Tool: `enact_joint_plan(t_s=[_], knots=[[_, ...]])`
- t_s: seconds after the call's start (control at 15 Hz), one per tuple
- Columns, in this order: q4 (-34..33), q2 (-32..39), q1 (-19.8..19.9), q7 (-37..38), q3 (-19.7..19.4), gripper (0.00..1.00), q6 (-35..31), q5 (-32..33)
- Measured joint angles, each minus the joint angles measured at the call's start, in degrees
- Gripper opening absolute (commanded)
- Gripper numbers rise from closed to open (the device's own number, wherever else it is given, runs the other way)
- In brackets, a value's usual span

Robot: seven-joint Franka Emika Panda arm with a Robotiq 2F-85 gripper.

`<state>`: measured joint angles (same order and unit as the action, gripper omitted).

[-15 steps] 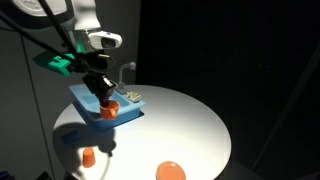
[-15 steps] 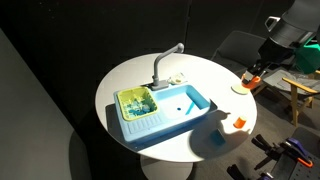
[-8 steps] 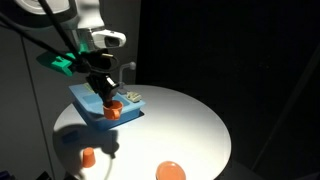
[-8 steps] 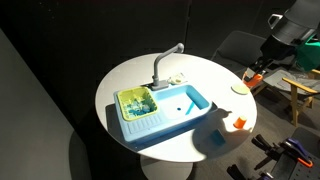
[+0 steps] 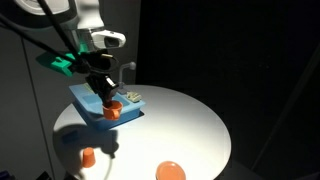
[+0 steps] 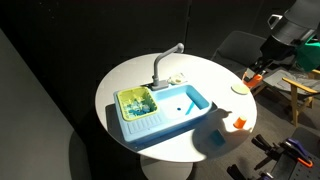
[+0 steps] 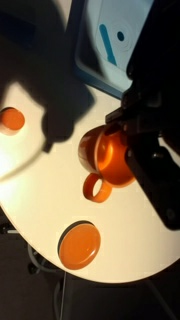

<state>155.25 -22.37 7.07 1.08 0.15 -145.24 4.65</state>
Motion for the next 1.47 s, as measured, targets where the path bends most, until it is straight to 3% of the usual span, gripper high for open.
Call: enact_joint_plan(t_s=[0.6, 1.47], knots=[[-1.8, 1.5, 0.1, 0.0, -1.3, 0.02, 0.0, 0.0], [-11.0, 12.7, 0.8, -1.9, -9.6, 0.02, -5.1, -0.1]])
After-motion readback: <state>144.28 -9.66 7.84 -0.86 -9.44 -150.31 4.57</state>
